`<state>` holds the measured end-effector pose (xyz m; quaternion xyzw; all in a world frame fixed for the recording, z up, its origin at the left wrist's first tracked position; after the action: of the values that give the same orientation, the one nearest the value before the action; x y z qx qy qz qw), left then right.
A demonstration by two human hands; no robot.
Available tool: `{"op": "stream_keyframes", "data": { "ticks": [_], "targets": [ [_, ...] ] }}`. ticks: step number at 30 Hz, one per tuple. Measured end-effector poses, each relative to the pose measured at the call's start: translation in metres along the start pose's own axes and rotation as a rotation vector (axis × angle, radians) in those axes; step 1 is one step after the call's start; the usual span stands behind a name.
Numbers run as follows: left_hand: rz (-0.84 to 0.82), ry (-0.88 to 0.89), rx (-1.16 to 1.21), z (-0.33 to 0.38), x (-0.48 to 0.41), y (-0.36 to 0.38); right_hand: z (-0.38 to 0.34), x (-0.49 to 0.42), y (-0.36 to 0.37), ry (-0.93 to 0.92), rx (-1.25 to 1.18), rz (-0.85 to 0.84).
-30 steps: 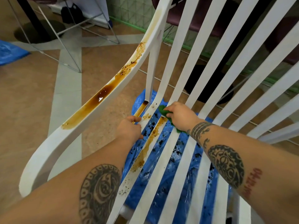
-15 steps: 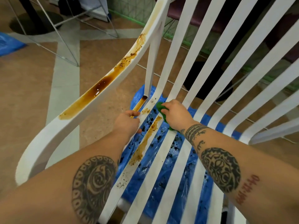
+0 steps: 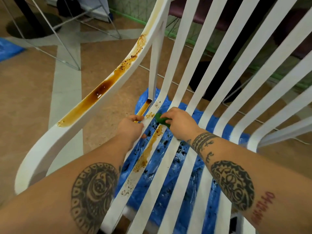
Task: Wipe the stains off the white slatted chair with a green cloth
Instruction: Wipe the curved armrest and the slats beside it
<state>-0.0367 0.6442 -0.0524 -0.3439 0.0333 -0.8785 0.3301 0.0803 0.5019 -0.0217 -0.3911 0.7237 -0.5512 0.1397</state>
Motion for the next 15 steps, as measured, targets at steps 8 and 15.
{"op": "stream_keyframes", "data": {
  "ticks": [8,15],
  "targets": [
    [0.002,-0.012,-0.012,-0.001,-0.004,0.001,-0.012,-0.008,-0.022,0.003,0.117,-0.131],
    [0.025,0.015,-0.018,0.003,0.003,0.0,-0.009,0.018,0.005,0.061,-0.127,0.001]
  ]
}}
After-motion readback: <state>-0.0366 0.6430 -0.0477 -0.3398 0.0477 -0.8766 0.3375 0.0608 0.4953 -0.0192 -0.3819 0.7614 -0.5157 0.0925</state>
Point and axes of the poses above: each hand's wrist, its own x-axis away from the middle knuckle, its own y-axis out of the palm, z = x × y, the point moved 5 cm from there along -x, towards the middle knuckle, and after that the axes turned 1 degree about -y, right-handed, at the moved point
